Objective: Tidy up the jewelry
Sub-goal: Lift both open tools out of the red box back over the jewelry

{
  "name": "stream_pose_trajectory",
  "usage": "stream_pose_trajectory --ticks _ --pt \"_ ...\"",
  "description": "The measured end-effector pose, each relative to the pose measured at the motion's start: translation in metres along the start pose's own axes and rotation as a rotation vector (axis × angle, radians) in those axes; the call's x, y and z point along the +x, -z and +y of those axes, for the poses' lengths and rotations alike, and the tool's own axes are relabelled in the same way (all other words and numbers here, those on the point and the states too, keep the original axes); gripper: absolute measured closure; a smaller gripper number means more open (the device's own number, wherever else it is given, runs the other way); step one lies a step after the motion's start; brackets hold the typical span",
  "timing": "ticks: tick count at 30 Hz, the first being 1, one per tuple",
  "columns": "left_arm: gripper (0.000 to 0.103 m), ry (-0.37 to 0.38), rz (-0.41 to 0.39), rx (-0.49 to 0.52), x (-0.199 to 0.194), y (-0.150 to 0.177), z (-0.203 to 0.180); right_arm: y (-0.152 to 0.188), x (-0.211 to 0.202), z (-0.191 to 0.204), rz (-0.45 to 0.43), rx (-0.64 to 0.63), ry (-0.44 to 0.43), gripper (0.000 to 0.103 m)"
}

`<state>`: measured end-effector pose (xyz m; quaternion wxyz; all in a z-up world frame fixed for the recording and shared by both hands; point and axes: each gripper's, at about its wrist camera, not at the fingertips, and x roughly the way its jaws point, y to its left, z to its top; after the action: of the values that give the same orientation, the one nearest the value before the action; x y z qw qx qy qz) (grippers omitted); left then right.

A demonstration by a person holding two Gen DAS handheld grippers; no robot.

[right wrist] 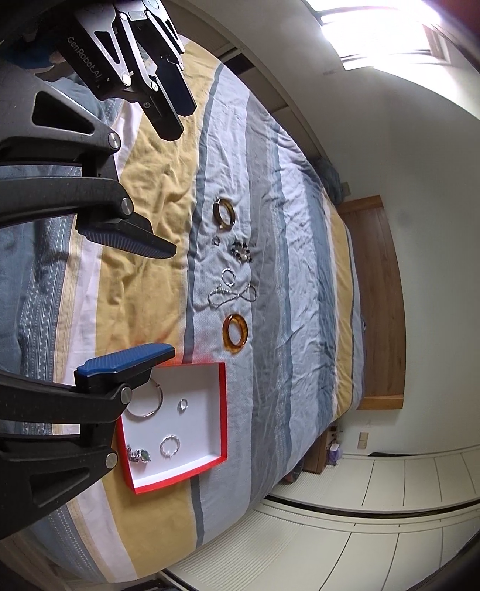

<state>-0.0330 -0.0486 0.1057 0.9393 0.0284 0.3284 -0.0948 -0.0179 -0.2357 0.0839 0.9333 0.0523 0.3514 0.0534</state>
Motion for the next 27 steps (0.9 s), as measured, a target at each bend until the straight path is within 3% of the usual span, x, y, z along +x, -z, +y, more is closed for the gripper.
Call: stream_pose_trajectory --ticks 14,21,27 --pt "0.067 -0.030 0.022 -0.029 0.004 0.013 0.024 0.004 0.001 0.022 0.011 -0.039 -0.024 0.052" --pt "0.067 -0.058 0.075 -0.077 0.034 0.016 0.058 0.004 0.025 0.022 0.049 -0.031 -0.030 0.052" --pt "0.067 -0.073 0.131 -0.137 0.077 0.015 0.095 -0.001 0.070 0.024 0.110 -0.040 -0.043 0.052"
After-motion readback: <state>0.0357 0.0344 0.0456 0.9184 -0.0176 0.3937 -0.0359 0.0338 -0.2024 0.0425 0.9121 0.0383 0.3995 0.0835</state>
